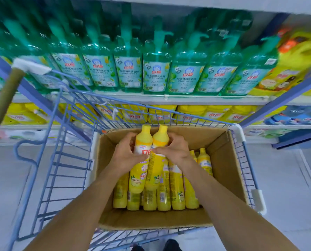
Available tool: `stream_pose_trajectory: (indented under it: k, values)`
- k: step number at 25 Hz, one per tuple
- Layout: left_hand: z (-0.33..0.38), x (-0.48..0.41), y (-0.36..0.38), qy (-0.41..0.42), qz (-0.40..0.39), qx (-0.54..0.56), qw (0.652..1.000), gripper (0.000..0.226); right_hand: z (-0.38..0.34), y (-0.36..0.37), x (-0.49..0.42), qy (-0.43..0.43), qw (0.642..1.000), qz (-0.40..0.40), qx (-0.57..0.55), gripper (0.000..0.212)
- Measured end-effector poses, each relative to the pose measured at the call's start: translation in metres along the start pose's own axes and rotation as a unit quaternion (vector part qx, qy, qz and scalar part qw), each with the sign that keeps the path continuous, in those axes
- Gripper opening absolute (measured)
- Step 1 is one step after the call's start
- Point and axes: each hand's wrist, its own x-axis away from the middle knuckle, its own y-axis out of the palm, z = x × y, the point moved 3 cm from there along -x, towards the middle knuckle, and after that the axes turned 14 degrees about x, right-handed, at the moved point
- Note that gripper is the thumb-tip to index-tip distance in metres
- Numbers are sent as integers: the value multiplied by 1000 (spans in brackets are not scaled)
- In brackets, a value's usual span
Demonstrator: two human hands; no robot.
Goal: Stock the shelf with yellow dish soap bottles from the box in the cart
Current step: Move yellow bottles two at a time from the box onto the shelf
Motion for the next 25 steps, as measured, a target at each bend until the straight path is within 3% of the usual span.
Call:
stream_pose_trajectory:
  k: [4,11,16,25]
  values:
    - [125,9,-22,81,0,23,996,72,-78,-99,33,-83,992,87,-27,84]
    - [331,27,-53,235,1,14,972,71,-194,-258,88,-198,950,225,-92,63]
    - [416,22,-56,283,5,28,959,69,-241,-326,89,-241,926,263,-125,68]
    - [537,-34,-48,366,51,29,929,68,-307,-444,44,-299,889,325,-123,54]
